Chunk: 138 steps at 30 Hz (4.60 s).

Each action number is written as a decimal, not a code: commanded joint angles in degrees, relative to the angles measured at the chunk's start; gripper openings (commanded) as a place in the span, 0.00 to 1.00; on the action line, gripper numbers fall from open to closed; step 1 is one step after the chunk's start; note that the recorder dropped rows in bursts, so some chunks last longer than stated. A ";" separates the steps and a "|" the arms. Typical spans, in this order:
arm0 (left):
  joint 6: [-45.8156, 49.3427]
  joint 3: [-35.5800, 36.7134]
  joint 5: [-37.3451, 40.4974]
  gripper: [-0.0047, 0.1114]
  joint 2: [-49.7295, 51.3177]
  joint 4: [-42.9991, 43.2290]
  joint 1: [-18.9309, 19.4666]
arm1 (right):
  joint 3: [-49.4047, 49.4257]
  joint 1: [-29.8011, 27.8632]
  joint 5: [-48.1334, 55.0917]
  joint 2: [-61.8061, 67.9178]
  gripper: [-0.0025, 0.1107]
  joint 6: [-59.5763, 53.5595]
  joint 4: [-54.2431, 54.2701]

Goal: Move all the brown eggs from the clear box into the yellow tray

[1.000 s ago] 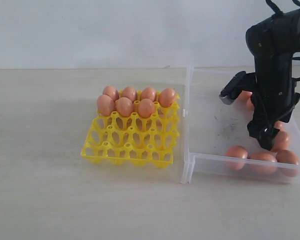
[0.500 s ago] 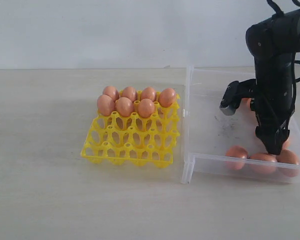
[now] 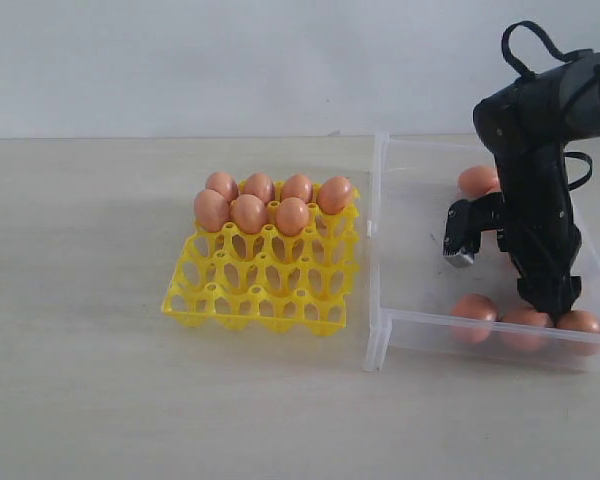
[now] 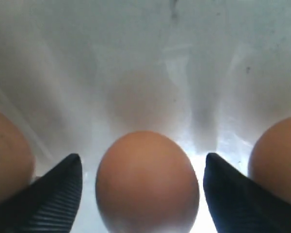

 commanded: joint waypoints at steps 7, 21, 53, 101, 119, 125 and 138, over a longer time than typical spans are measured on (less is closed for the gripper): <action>-0.29 0.23 -0.18 0.07 -0.04 -0.13 -0.29 | 0.14 -0.56 -8.95 -0.14 0.02 14.69 2.54; -0.29 0.23 -0.18 0.07 -0.04 -0.13 -0.29 | 21.32 0.97 -78.10 -6.37 0.02 15.98 43.83; -0.29 0.23 -0.18 0.07 -0.04 -0.13 -0.29 | 29.39 1.19 -136.04 4.57 0.02 70.46 -16.29; -0.29 0.23 -0.18 0.07 -0.04 -0.13 -0.29 | 30.10 3.53 -123.01 0.12 0.02 69.17 -13.30; -0.29 0.23 -0.18 0.07 -0.04 -0.13 -0.29 | 30.69 6.72 -127.61 -1.14 0.02 66.17 -12.49; -0.29 0.23 -0.18 0.07 -0.04 -0.13 -0.29 | 28.77 7.45 -118.16 -1.14 0.02 65.72 -6.70; -0.29 0.23 -0.18 0.07 -0.04 -0.13 -0.29 | 28.77 7.50 -118.16 1.19 0.02 64.61 -6.49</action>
